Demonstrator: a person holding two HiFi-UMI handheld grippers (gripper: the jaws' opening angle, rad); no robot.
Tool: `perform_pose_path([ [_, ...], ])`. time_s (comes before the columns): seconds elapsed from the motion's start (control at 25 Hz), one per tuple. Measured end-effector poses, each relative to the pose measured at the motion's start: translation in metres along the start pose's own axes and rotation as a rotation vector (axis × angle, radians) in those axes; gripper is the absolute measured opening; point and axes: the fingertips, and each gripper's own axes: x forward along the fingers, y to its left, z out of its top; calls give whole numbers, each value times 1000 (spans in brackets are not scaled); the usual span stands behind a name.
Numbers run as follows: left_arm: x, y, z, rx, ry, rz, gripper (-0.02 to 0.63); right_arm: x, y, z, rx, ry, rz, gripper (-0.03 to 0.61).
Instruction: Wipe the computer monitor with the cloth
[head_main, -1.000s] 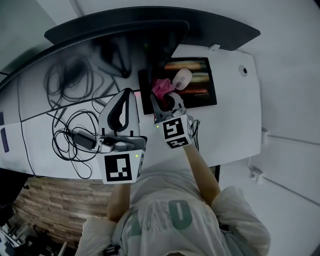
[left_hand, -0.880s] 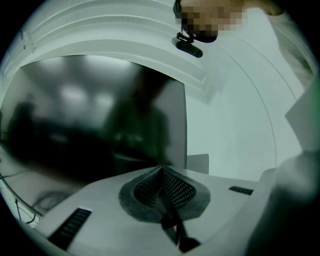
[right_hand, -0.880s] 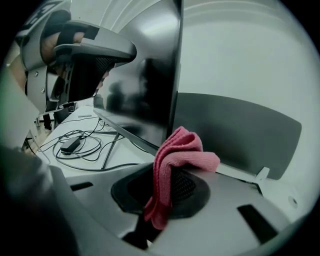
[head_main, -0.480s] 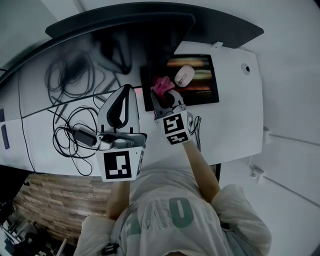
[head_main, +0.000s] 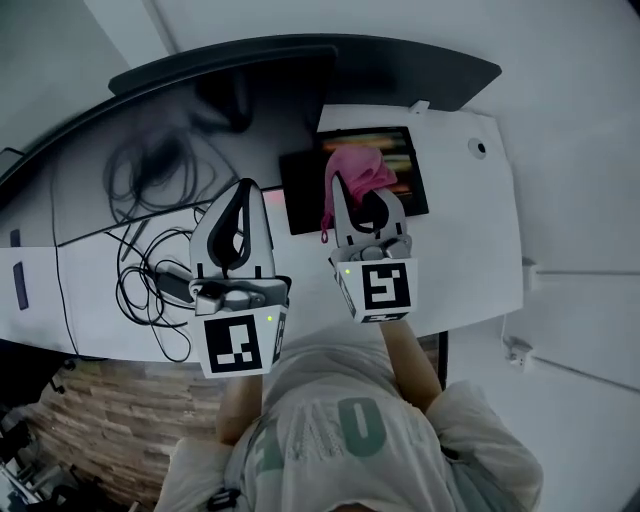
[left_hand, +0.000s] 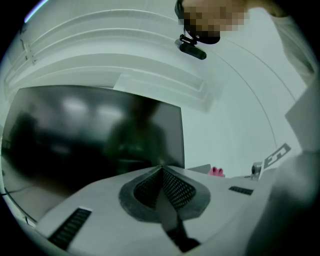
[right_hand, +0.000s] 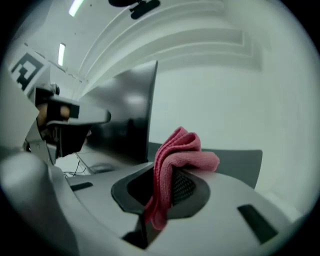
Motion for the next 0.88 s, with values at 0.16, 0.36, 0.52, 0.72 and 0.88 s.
perform_pose_path([
  [0.16, -9, -10, 30, 0, -42, 9, 15, -30, 12, 75, 21, -154, 18, 57],
  [0.36, -22, -23, 54, 41, -72, 0, 15, -53, 25, 112, 20, -225, 70, 57],
  [0.52, -29, -33, 62, 58, -84, -14, 15, -63, 31, 116, 7, -235, 80, 57],
  [0.72, -33, -39, 69, 77, -93, -16, 15, -69, 35, 119, 3, -242, 99, 57],
  [0.88, -33, -40, 73, 83, -104, -10, 15, -71, 35, 123, -6, -251, 106, 57],
])
